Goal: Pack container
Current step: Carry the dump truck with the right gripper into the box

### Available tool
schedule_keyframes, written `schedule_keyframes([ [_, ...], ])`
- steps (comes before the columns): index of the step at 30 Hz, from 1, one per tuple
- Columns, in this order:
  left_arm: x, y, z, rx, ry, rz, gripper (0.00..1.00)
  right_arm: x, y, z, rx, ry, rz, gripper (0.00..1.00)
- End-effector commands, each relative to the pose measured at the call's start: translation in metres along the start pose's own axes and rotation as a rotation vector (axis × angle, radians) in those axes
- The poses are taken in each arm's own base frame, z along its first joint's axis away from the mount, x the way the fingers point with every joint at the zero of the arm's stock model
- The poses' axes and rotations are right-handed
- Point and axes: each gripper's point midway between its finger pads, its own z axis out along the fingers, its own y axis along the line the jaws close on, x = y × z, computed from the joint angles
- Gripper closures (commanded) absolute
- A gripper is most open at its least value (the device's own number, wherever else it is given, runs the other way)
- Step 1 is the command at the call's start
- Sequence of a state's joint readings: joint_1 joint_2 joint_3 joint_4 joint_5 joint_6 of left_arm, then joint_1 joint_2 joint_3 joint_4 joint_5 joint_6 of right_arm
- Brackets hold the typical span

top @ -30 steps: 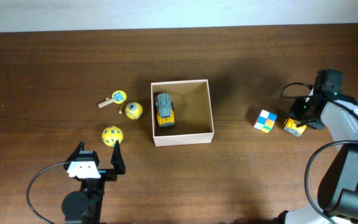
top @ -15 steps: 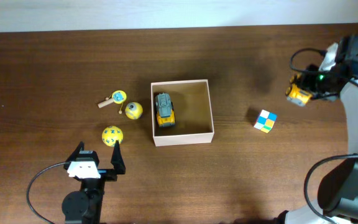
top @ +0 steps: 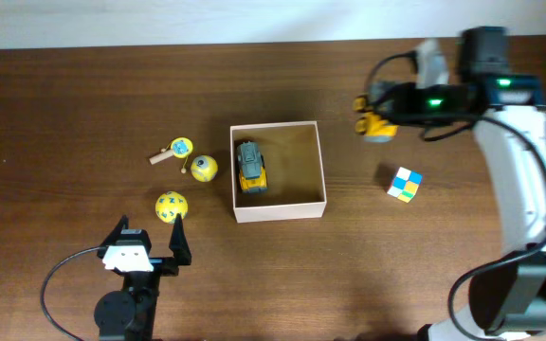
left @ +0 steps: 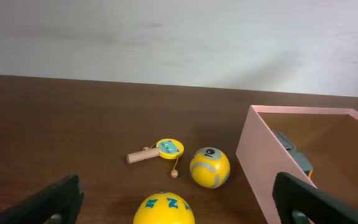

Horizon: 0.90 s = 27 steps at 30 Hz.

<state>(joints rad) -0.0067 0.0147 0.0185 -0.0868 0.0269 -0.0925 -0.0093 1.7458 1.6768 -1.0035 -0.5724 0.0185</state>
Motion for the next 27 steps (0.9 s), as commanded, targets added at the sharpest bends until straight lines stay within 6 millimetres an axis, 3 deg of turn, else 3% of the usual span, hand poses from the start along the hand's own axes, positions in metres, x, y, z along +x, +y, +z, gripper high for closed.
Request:
schedule_keyframes([
  [1,0.001,-0.001,0.0,0.006,-0.002,0.019,0.01,-0.001,0.064,0.003,-0.094,-0.013,-0.155,0.59],
  [8,0.001,-0.001,0.0,0.006,-0.002,0.019,0.01,0.014,0.104,0.035,0.01,0.019,-0.244,0.59],
  [13,0.001,-0.001,0.0,0.006,-0.002,0.019,0.01,0.026,0.113,0.055,0.063,0.053,-0.245,0.59],
  [27,0.001,-0.001,0.0,0.006,-0.002,0.019,0.01,0.05,0.082,0.121,0.335,0.124,-0.102,0.59],
])
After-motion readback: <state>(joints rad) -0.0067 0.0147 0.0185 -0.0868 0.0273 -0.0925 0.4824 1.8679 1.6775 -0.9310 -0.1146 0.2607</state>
